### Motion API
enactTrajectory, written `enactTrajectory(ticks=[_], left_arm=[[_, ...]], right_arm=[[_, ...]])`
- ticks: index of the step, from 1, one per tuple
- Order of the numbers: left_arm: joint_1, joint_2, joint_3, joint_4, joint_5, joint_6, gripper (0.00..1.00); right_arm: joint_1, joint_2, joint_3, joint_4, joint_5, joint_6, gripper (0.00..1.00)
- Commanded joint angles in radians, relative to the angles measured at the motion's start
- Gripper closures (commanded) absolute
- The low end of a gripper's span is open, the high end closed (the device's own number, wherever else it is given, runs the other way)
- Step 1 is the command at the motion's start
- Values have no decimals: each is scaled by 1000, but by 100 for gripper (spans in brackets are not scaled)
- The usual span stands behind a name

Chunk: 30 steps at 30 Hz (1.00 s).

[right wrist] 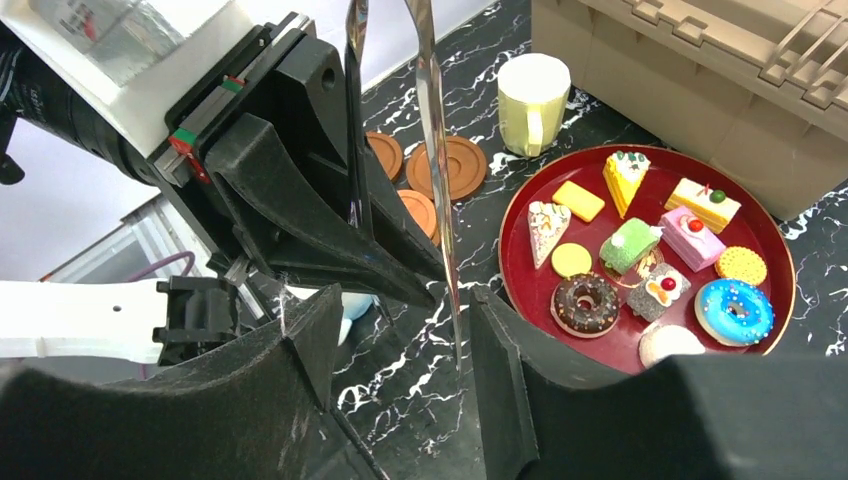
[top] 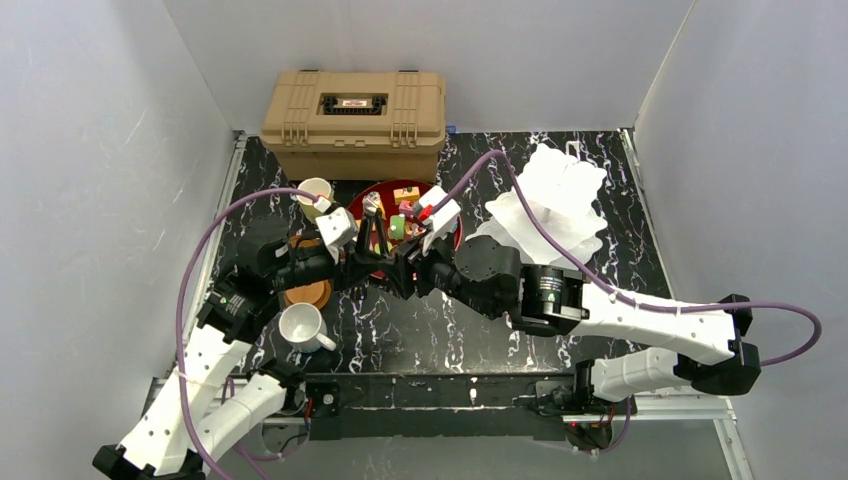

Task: Serve the afternoon tea
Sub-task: Pick up the clamp from the center of the board.

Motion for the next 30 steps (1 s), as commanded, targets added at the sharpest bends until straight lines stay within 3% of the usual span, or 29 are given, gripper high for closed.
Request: enactTrajectory(ticks=[1,18,20,23,25,27,30], left_arm=[[1,-1,50,9,37,-24,89],[0,-9,71,-16,132,-30,87],[0,-6,77,-16,141,-34,87],[1,-9,79,-17,138,-33,83],[0,-14,81,-17,131,-40,75],[1,-14,81,-17,117,-49,50],[1,-18,81,-17,95,-61,26]], right_arm=[[2,-20,-9,61,-13,-6,43],[-53,86,30,133,-21,-65,62],[-53,106,31,137,-31,-63,71],[-53,108,24,152,-18,-62,97],[-53,90,3,180,10,-60,99],[-53,64,-29,232,43,-60,99],[-53,22,-72,302,95,-70,99]])
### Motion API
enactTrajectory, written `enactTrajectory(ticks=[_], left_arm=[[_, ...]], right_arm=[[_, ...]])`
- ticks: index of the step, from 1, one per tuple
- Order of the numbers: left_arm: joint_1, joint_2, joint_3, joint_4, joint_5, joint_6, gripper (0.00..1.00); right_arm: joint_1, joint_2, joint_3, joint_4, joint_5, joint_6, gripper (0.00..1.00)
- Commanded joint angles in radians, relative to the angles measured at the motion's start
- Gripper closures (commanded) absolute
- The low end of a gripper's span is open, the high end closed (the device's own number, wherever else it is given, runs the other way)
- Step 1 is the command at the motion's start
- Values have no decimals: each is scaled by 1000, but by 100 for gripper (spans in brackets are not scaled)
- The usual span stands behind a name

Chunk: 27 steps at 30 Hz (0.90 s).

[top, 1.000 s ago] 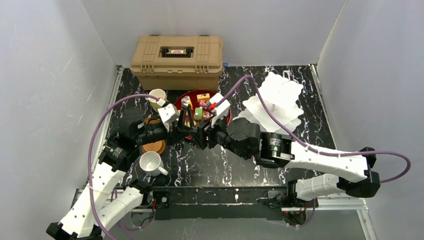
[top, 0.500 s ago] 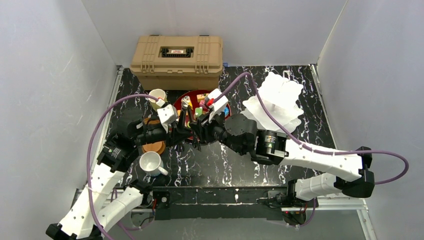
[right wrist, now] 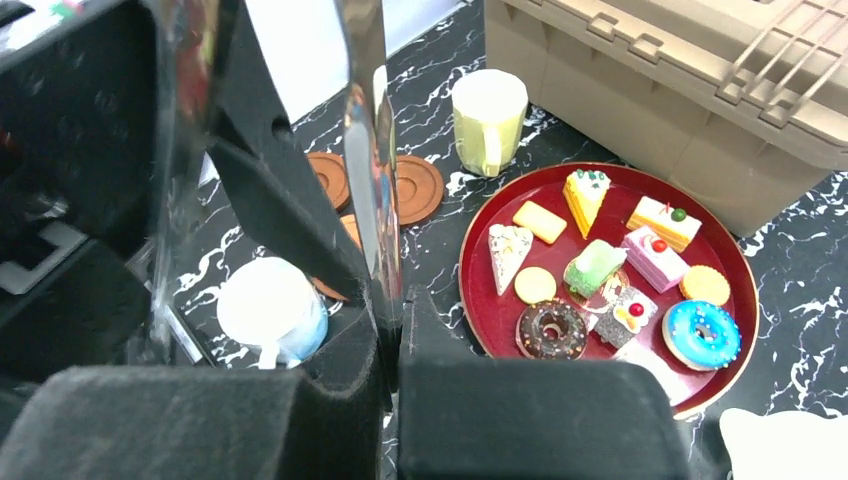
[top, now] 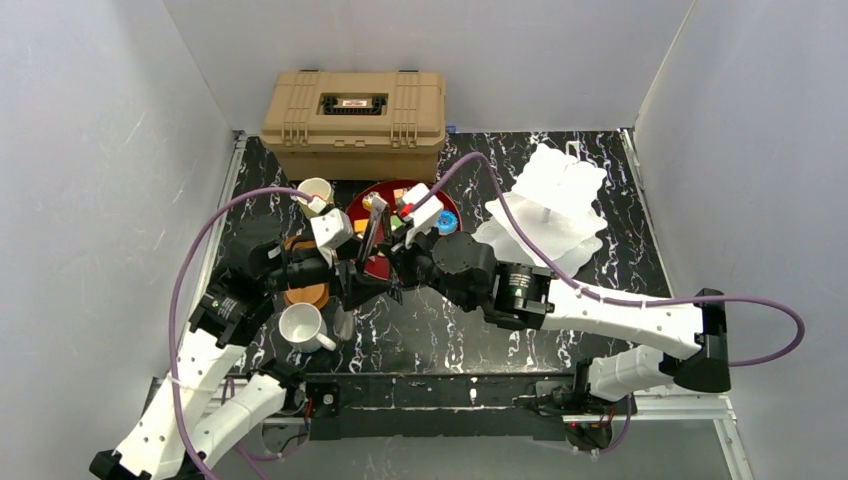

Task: Serve the afternoon tea
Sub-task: Pick up the clamp from the center of the board.

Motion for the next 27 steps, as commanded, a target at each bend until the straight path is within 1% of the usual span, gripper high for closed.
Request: enactTrajectory(ticks=[1,4,5,10,12,13,15,17,20,22,25,27], left_arm=[[0,-14,32,20,-13,-25,22],[0,-28,18,33,-24,-51,9],[0,-34,10,37,-23,-62,7],[-1,-64,-25,50,-2,-88,6],[-1,-70,-33,48,-1,-88,9],[0,-73,-34,46,-1,-88,12],[0,-72,-33,41,-4,-76,25],[0,-74,-34,34,-27,-49,41],[-1,-88,-39,35,-82,-6,70],[-1,-94,-41,43,-99,12,86],[0,-95,-46,46,-107,30,94],[0,-102,-51,46,-116,43,97]], right_arm=[[1,-87,-44,177,88,-8,99],[1,-108,-54,229,126,-15,99],[1,-113,-56,250,135,-16,99],[1,-129,-84,345,144,-6,99],[1,-121,-82,357,141,-2,99],[1,-118,-79,358,143,-2,99],[1,-109,-79,365,150,3,99],[1,-101,-79,372,148,5,99],[1,-91,-80,369,144,22,99],[1,-90,-82,367,141,39,99],[1,-91,-83,354,139,62,99],[0,-96,-69,310,142,89,82]])
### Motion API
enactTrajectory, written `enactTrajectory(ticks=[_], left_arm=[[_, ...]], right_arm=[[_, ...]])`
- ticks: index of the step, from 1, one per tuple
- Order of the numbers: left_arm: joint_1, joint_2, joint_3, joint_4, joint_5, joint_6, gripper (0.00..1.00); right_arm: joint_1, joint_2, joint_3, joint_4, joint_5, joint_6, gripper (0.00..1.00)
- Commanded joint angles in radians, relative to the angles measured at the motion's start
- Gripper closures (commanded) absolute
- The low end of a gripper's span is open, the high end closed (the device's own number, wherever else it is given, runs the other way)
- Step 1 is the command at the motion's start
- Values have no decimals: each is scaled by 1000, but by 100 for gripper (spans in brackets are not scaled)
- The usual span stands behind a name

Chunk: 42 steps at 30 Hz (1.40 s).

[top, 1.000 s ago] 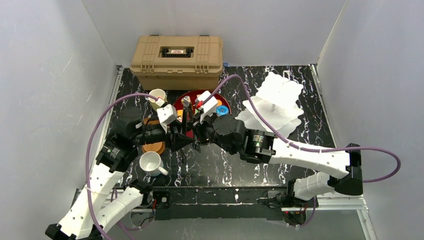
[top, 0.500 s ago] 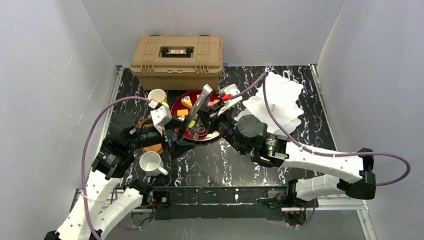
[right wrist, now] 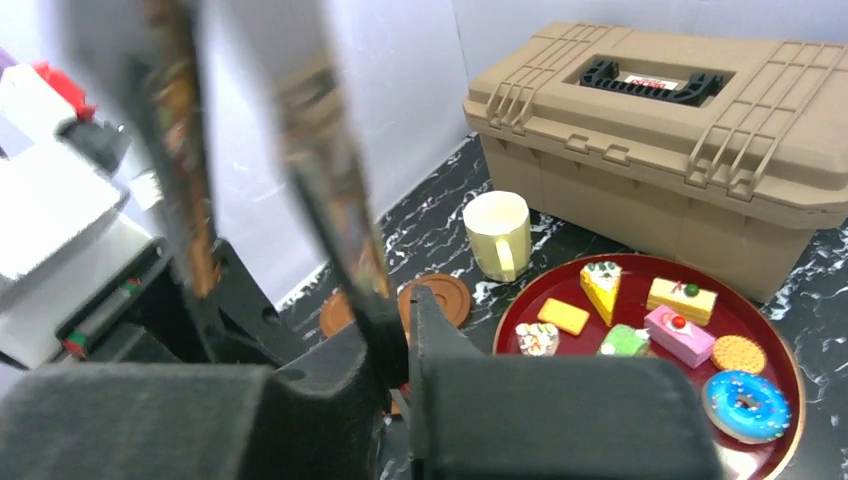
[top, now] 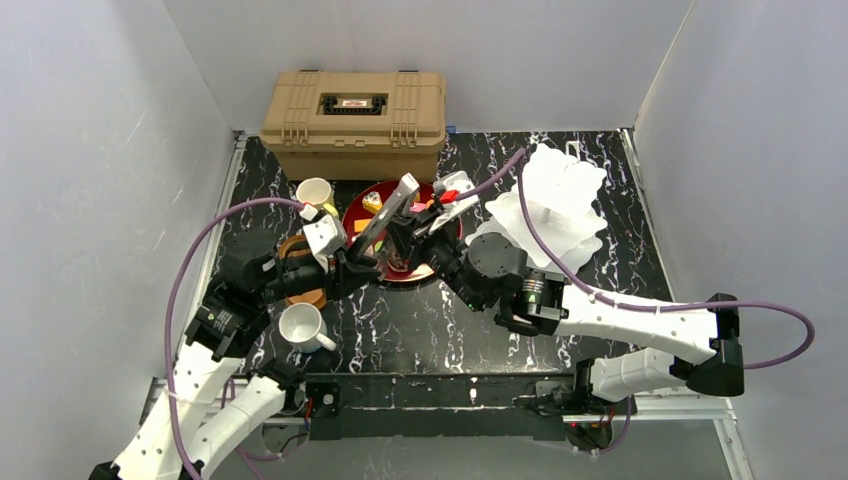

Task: Serve the afternoon tea
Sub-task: Pick up the clamp from the center of the board.

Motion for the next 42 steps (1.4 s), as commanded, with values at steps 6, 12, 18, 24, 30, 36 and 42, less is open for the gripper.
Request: enactTrajectory(ticks=[6,12,18,24,30,36,42], left_arm=[[-1,-29,-12,29,-27,78,96],[-2,-7,6,30,10,40,92],[-1,6,24,29,70,18,90],[-2,17,41,29,104,4,90],[-1,13,43,25,119,1,90],[-1,-1,42,10,109,11,90],[-2,0,35,13,83,30,90]], right_arm=[[-9,-63,26,-100,40,109,29],[-9,-143,-32,-135,-71,88,7],[-9,-192,-42,-113,-353,1,2],[-16,-152,12,-59,-447,-52,2],[-38,-84,59,-66,-446,-67,2],[-91,-96,56,-102,-400,-37,2],[-97,-163,37,-162,-544,4,2]])
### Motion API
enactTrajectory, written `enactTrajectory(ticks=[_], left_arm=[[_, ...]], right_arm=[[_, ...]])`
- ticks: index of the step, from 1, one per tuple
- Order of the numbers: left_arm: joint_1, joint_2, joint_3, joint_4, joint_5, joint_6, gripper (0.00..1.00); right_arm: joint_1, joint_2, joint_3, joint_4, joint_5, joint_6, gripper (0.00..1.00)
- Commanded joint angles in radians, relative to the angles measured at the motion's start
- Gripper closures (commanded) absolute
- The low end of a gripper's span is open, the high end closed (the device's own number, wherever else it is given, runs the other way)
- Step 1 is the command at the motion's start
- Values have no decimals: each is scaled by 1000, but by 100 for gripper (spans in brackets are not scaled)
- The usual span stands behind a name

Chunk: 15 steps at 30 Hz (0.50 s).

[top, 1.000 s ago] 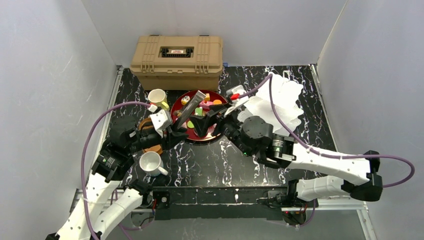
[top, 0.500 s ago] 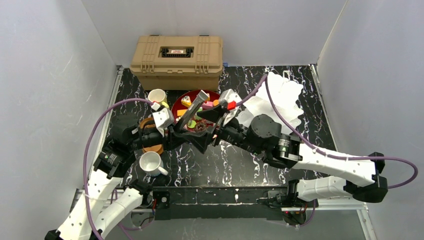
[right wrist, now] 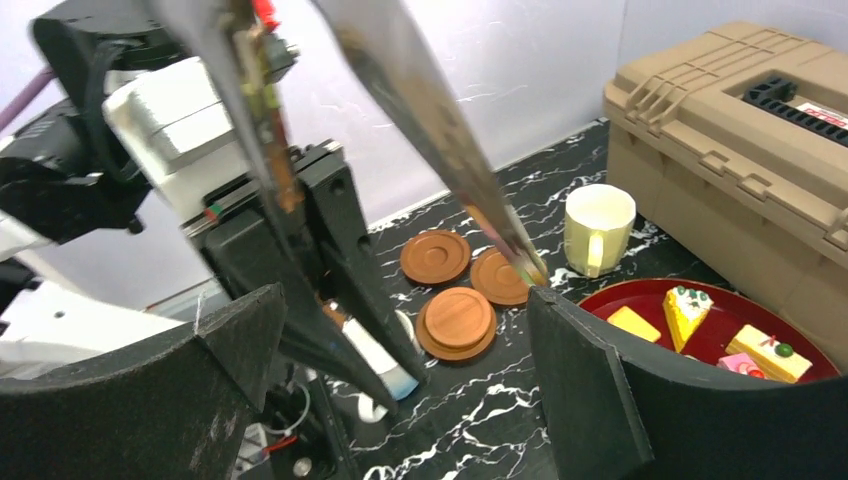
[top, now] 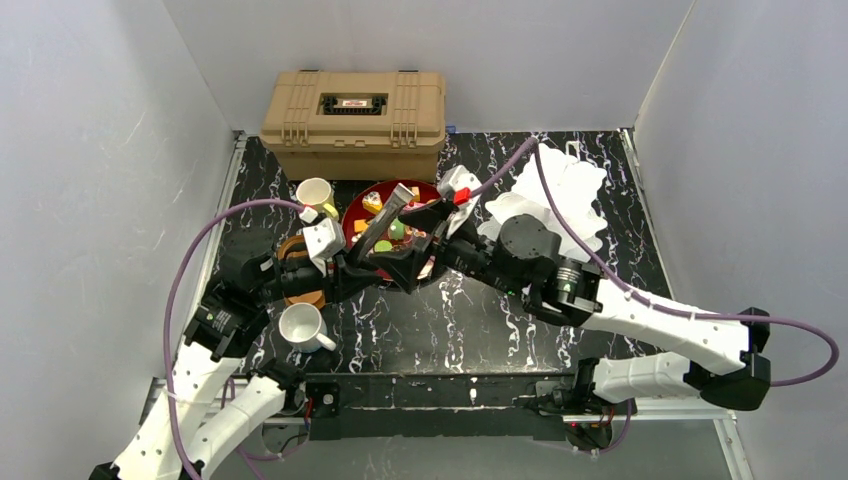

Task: Serve the afternoon tea
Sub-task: Pick up the clamp from the center of the board.

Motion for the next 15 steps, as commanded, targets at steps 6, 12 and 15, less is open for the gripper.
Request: enactTrajectory(ticks=[6,12,15], left_arm=[[0,-11,30,10,-12,29,91],[0,-15,36,-11,7,33,91],[0,-11,41,-11,12,29,91]], right_arm=[[-5,-133,24,-139,-106,35,2],[-7,-183,-12,-71,20,-15,2],[-17,-136,21,-64,-1,-29,2]])
